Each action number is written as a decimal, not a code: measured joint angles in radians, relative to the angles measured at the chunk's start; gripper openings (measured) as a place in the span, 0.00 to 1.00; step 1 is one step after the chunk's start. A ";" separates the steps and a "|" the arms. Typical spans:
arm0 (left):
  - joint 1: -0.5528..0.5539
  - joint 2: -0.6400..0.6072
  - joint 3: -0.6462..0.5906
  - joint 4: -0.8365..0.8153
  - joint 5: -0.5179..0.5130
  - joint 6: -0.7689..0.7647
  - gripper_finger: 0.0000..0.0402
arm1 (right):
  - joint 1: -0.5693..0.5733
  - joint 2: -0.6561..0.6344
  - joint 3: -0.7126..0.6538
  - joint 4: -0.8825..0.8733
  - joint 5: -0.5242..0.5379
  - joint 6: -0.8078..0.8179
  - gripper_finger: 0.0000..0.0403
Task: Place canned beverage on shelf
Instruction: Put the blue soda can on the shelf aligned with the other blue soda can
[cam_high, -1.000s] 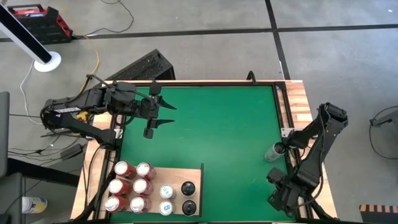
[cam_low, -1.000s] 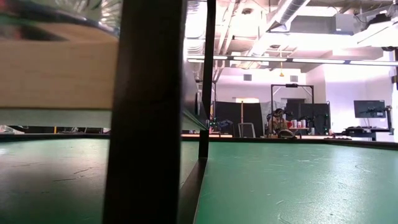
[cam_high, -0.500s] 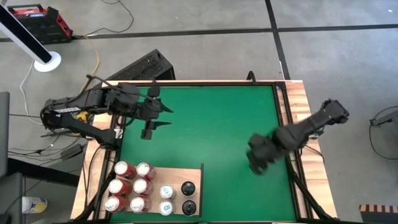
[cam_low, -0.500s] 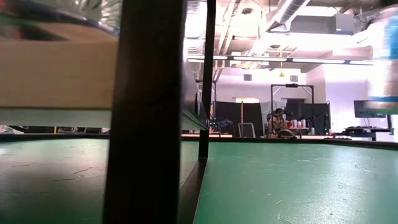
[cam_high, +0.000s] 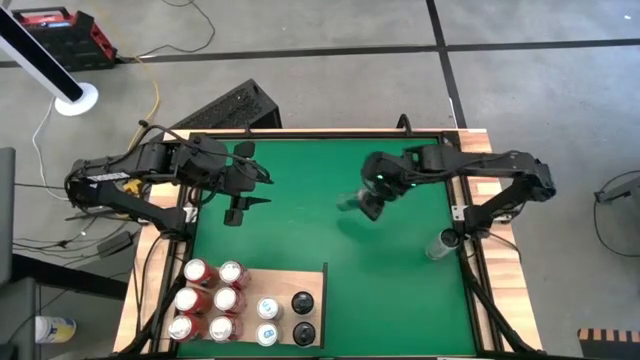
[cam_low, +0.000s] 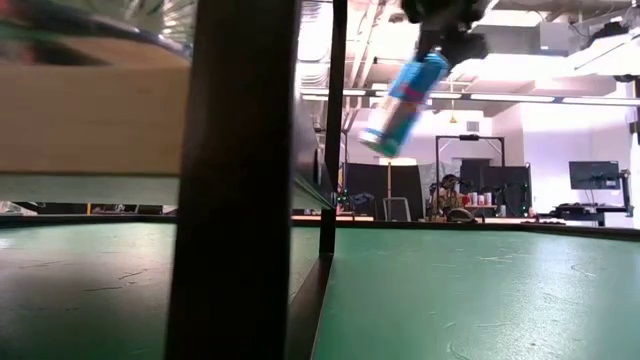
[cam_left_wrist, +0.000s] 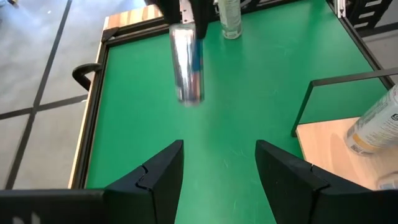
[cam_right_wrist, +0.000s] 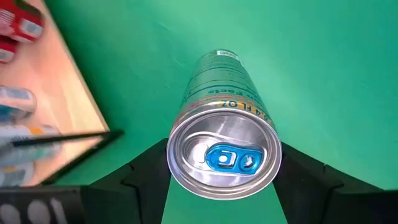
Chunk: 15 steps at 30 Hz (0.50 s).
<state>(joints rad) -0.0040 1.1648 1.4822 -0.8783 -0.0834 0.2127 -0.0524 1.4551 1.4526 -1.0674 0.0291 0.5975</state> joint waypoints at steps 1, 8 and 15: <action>0.000 0.000 0.000 0.001 0.000 0.000 0.46 | -0.011 0.010 0.000 0.032 -0.016 -0.017 0.64; 0.000 0.000 0.000 0.010 -0.033 0.014 0.46 | -0.032 0.226 0.088 0.095 -0.110 -0.137 0.64; 0.000 0.000 0.000 0.016 -0.037 0.003 0.46 | 0.005 0.467 0.394 -0.111 -0.083 -0.238 0.64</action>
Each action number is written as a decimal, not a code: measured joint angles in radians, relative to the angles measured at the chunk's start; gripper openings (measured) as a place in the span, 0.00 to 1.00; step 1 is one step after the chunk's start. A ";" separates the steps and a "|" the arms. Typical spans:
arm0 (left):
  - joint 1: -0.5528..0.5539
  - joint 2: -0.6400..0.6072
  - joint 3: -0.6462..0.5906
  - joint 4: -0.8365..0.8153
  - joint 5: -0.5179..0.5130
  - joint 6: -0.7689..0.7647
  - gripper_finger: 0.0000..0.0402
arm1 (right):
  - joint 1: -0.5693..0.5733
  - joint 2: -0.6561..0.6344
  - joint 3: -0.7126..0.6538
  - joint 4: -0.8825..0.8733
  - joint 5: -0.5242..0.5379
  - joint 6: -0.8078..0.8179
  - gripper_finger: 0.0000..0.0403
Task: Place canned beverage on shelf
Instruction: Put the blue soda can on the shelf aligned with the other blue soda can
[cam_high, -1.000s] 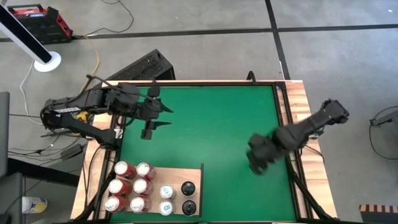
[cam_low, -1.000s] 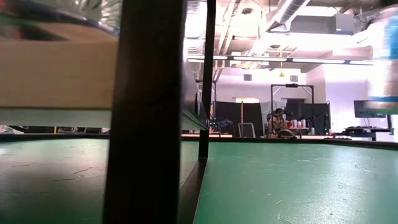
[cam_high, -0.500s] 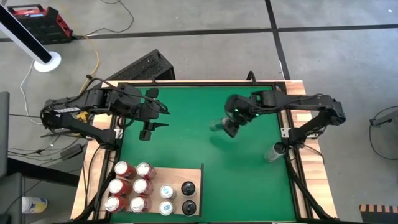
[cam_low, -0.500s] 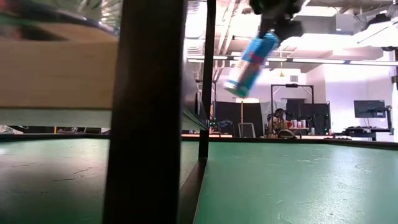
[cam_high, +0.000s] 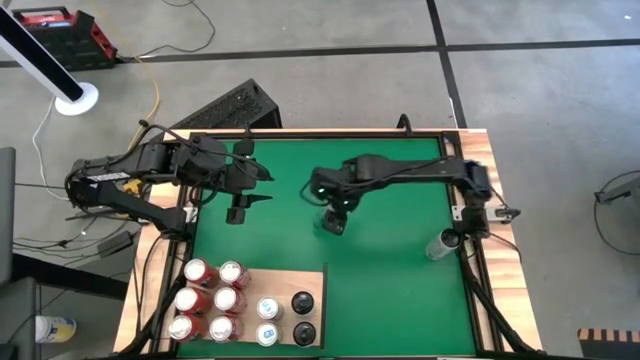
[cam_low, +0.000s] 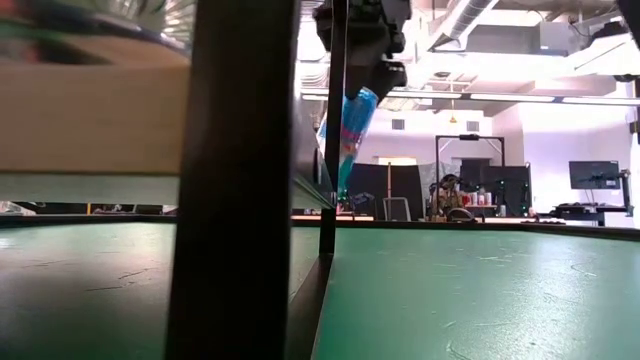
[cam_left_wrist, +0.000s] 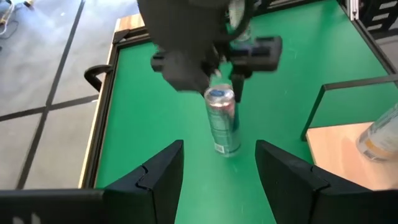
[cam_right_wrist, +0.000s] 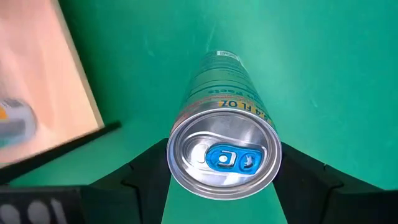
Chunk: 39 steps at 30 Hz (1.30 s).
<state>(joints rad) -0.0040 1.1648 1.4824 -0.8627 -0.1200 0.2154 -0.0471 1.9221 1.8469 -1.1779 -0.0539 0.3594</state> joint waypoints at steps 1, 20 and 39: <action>0.000 0.000 0.000 0.000 0.000 -0.010 0.46 | 0.003 0.035 0.038 -0.027 -0.001 -0.011 0.64; 0.000 0.000 0.000 -0.030 0.003 -0.082 0.46 | 0.020 0.209 0.211 -0.122 -0.002 -0.097 0.84; 0.000 0.024 0.000 -0.016 -0.017 -0.122 0.46 | 0.027 0.010 0.202 -0.278 -0.021 -0.163 0.87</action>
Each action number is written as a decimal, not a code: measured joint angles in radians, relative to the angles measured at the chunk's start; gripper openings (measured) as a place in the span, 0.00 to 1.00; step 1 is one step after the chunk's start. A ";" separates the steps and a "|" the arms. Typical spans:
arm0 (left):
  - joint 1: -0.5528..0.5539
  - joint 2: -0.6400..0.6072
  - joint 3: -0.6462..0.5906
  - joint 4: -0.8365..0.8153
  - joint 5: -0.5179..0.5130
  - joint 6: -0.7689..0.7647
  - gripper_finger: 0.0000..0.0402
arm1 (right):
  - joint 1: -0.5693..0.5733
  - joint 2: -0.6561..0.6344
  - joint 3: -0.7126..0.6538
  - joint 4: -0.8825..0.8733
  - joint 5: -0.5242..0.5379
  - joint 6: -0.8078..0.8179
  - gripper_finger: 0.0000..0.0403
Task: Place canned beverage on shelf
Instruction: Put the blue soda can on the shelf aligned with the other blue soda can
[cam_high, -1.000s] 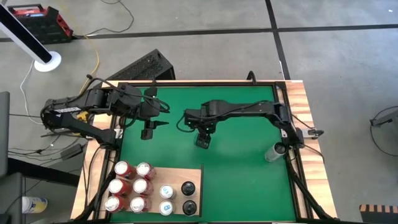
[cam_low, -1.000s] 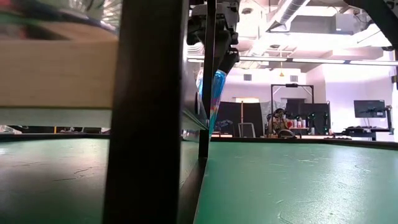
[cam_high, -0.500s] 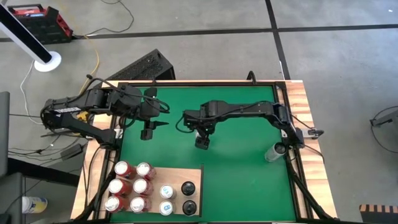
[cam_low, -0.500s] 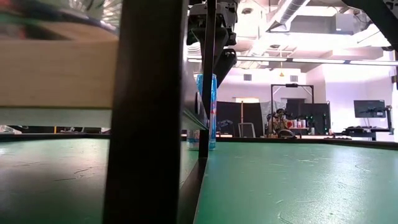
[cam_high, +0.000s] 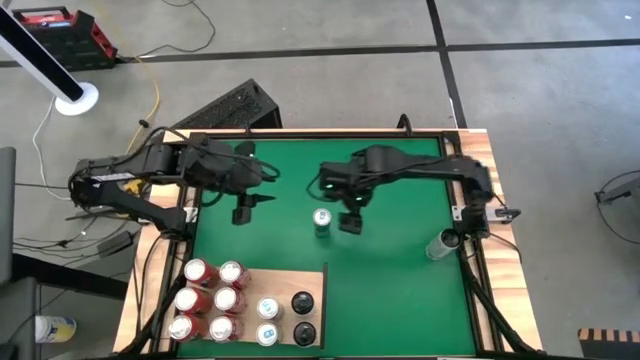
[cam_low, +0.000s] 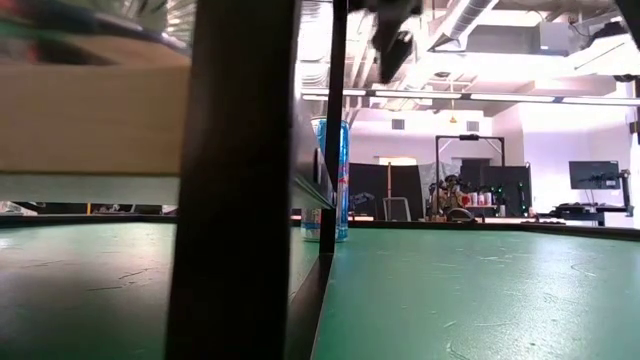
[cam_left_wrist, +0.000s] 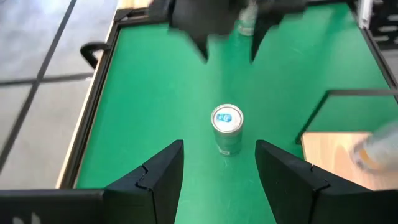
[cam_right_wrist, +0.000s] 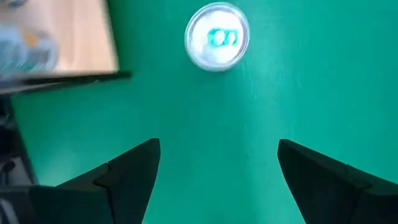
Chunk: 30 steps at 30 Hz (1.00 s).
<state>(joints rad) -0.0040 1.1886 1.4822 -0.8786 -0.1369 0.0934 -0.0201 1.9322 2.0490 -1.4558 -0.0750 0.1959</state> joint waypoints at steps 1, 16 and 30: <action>0.000 0.014 0.000 0.008 -0.007 -0.023 0.46 | 0.005 -0.031 -0.012 -0.010 0.002 -0.009 0.87; 0.010 0.345 -0.001 0.221 0.103 -0.210 0.56 | 0.013 -0.654 -0.572 0.113 0.180 0.250 0.86; 0.040 0.519 0.000 0.312 0.041 -0.348 0.92 | 0.022 -0.950 -0.945 0.296 0.182 0.378 0.86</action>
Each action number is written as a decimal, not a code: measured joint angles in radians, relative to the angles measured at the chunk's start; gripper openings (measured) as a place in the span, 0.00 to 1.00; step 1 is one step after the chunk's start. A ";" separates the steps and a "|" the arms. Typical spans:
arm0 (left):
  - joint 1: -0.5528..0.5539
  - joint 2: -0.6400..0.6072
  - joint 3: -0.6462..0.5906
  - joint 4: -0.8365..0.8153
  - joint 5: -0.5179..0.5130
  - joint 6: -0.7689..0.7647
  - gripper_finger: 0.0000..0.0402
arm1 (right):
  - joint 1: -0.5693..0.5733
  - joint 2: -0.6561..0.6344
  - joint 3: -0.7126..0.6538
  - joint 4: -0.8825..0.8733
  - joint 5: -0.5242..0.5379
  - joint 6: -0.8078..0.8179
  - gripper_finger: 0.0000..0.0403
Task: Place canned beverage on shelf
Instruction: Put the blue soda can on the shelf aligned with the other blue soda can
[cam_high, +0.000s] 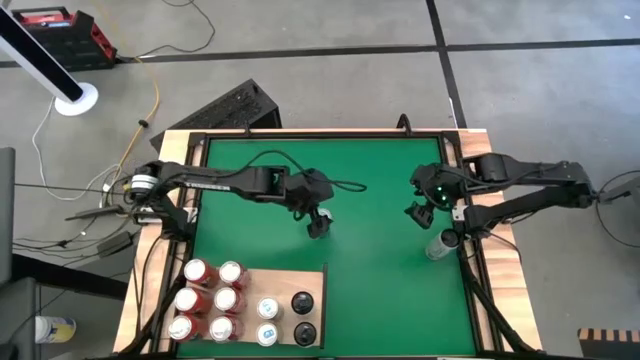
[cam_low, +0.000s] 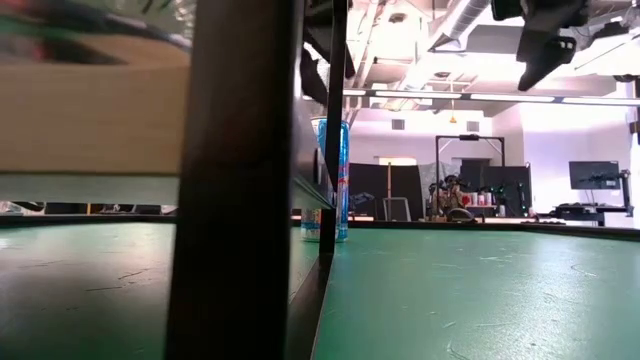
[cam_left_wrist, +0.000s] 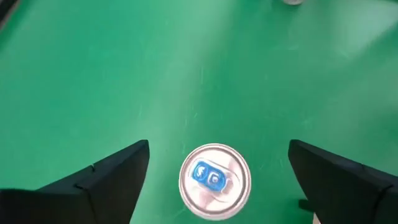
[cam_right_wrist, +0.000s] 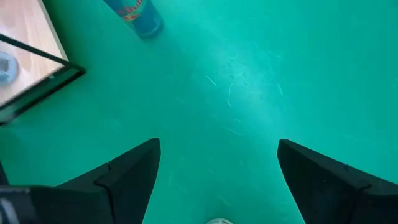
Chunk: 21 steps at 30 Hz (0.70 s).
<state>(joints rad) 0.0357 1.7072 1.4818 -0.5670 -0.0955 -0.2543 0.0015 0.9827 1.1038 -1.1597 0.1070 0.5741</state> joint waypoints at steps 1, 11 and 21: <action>0.000 0.012 0.000 0.000 -0.002 -0.032 0.93 | -0.003 -0.005 -0.008 0.001 0.000 -0.006 0.86; -0.003 0.105 0.000 -0.034 -0.045 -0.301 0.94 | -0.004 -0.013 -0.030 0.048 -0.002 -0.109 0.86; -0.018 0.114 0.000 -0.086 -0.093 -0.390 0.94 | -0.004 -0.013 -0.030 0.047 -0.004 -0.138 0.86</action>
<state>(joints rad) 0.0173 1.8210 1.4822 -0.6535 -0.1880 -0.6439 -0.0025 0.9695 1.0740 -1.1130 0.1032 0.4357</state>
